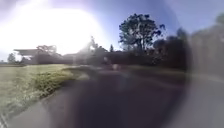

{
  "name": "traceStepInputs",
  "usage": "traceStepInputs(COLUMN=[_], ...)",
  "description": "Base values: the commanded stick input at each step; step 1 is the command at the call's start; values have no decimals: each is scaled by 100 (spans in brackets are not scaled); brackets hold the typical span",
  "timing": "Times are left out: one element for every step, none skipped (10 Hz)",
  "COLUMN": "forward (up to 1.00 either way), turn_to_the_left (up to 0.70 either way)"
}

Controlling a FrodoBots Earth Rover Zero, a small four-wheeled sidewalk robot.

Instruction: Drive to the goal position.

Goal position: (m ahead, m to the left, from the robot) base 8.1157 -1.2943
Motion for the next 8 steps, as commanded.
traceStepInputs(forward=[70,70,70,70,70,70,70,70], turn_to_the_left=[-8,0,0,0,-34,-34,-35,-35])
